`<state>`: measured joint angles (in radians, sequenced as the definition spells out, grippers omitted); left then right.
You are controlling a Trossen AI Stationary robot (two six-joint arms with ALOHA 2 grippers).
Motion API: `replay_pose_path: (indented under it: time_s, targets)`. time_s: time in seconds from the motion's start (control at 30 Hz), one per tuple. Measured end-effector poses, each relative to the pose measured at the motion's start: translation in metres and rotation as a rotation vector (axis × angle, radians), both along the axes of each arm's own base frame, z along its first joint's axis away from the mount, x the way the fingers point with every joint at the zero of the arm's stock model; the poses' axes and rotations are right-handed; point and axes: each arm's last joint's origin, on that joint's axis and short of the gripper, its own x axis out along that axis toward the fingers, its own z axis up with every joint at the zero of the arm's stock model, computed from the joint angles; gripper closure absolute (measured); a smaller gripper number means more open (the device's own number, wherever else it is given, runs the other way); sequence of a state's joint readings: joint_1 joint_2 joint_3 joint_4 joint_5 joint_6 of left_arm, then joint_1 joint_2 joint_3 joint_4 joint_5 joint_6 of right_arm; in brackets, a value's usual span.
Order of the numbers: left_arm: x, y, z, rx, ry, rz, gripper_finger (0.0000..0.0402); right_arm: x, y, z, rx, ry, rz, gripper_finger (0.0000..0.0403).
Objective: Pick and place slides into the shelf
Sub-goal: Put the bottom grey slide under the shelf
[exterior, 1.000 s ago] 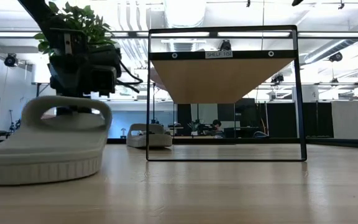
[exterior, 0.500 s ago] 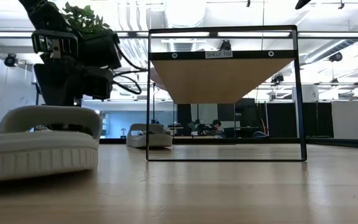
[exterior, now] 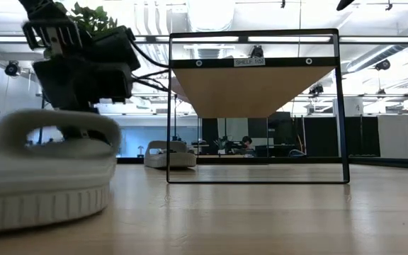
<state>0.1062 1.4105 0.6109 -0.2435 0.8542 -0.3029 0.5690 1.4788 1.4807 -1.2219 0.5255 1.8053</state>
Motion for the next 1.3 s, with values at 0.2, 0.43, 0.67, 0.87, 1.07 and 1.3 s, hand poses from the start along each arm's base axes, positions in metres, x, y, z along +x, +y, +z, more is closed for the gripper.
replay_pose_path:
  time_s: [0.2,0.43,0.67,0.87,1.07,1.3]
  targets:
    - [-0.006,-0.005,-0.002,-0.160,0.013,-0.087,0.0267,0.000,0.000,0.000,0.000,0.000,0.000,0.0177]
    - [-0.005,-0.016,-0.003,-0.130,0.059,-0.071,0.0267,0.000,0.000,0.000,0.000,0.000,0.000,0.0177]
    - [0.011,-0.029,0.006,-0.092,-0.024,0.028,0.0267,0.000,0.000,0.000,-0.001,0.000,-0.001,0.0177]
    - [0.013,-0.037,0.009,-0.065,-0.051,0.020,0.0269,0.000,0.000,0.000,-0.001,0.000,-0.001,0.0177]
    - [0.010,-0.047,0.006,-0.062,-0.042,-0.024,0.0329,0.000,0.000,0.000,-0.001,0.000,0.000,0.0177]
    - [0.010,-0.056,0.007,-0.025,-0.060,-0.029,0.0395,0.000,0.000,0.000,-0.003,0.001,0.002,0.0177]
